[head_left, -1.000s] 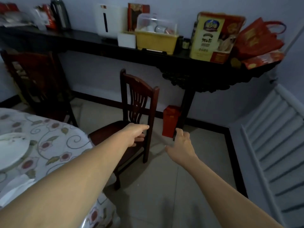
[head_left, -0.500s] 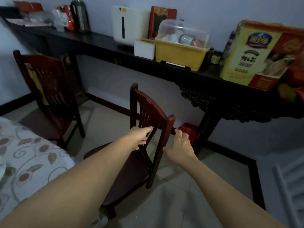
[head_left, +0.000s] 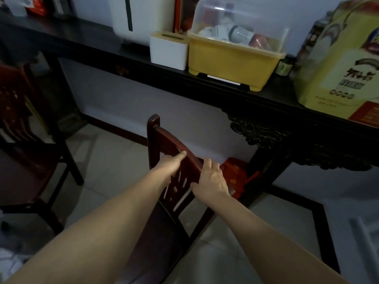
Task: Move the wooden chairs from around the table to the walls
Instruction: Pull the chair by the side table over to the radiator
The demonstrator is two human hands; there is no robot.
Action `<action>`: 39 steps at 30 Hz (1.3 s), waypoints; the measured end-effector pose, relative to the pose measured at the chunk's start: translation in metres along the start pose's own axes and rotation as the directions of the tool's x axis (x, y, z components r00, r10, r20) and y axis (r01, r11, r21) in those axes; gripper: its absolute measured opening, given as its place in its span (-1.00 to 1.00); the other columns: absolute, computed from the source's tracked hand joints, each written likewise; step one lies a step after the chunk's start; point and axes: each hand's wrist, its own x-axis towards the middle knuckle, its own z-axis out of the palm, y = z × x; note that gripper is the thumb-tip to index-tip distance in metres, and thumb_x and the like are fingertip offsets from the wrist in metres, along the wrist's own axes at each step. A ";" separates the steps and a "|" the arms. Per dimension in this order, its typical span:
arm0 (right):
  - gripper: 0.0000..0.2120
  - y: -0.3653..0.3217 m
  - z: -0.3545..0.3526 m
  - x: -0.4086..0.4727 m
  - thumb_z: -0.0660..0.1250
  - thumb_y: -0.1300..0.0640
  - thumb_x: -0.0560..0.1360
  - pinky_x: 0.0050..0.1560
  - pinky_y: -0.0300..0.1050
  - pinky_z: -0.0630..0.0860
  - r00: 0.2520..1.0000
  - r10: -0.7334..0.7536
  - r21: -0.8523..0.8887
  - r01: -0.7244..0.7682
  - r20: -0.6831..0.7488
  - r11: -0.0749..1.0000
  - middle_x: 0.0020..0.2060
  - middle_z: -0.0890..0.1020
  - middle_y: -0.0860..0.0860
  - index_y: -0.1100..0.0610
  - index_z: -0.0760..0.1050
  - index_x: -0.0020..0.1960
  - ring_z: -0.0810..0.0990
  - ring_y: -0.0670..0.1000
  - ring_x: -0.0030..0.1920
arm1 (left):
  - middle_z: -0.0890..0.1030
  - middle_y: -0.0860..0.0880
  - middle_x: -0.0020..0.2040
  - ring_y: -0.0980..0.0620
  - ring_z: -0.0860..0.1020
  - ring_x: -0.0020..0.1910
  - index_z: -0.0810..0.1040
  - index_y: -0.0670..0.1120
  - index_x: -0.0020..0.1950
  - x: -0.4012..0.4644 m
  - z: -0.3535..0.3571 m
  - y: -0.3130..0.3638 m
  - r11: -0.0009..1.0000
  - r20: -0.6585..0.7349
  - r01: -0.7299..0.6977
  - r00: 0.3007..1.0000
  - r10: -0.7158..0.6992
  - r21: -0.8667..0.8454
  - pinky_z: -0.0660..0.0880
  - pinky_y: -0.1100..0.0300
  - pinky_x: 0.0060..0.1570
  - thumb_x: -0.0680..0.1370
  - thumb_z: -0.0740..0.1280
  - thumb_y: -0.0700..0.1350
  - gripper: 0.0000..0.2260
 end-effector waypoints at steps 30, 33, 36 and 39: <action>-0.62 0.032 0.020 0.031 0.39 0.21 0.39 -0.09 -0.05 0.62 0.949 0.194 0.143 -0.234 0.249 0.962 -0.16 0.52 0.04 0.07 0.48 0.19 0.57 0.06 -0.16 | 0.53 -0.12 -0.20 -0.09 0.57 -0.20 0.41 -0.15 -0.19 0.042 0.034 0.000 0.970 -0.120 0.155 0.976 -0.179 -0.185 0.56 0.04 0.04 0.27 0.39 -0.08 -0.76; -0.66 0.036 0.018 0.015 0.39 0.22 0.37 -0.12 -0.06 0.62 0.941 0.220 0.179 -0.271 0.258 0.946 -0.23 0.51 0.02 0.06 0.51 0.13 0.58 0.04 -0.21 | 0.54 -0.14 -0.14 -0.11 0.57 -0.13 0.41 -0.18 -0.15 0.031 0.038 -0.003 0.973 -0.104 0.160 0.978 -0.179 -0.164 0.54 0.03 0.08 0.28 0.39 -0.11 -0.74; -0.69 0.039 0.016 -0.001 0.40 0.24 0.35 -0.30 -0.13 0.59 0.937 0.245 0.208 -0.298 0.247 0.932 -0.31 0.50 -0.01 0.04 0.54 0.08 0.55 -0.02 -0.34 | 0.56 -0.17 -0.03 -0.15 0.59 0.01 0.45 -0.20 0.02 0.018 0.042 -0.006 0.972 -0.097 0.169 0.978 -0.186 -0.166 0.53 0.00 0.14 0.28 0.38 -0.14 -0.65; -0.72 0.044 0.008 -0.018 0.38 0.25 0.34 -0.19 -0.05 0.63 0.937 0.260 0.202 -0.308 0.231 0.930 -0.28 0.53 0.02 0.04 0.55 0.02 0.61 0.06 -0.22 | 0.56 -0.17 -0.05 -0.15 0.60 -0.02 0.50 -0.21 0.16 -0.001 0.050 -0.009 0.975 -0.046 0.138 0.988 -0.148 -0.172 0.53 -0.02 0.14 0.27 0.38 -0.13 -0.53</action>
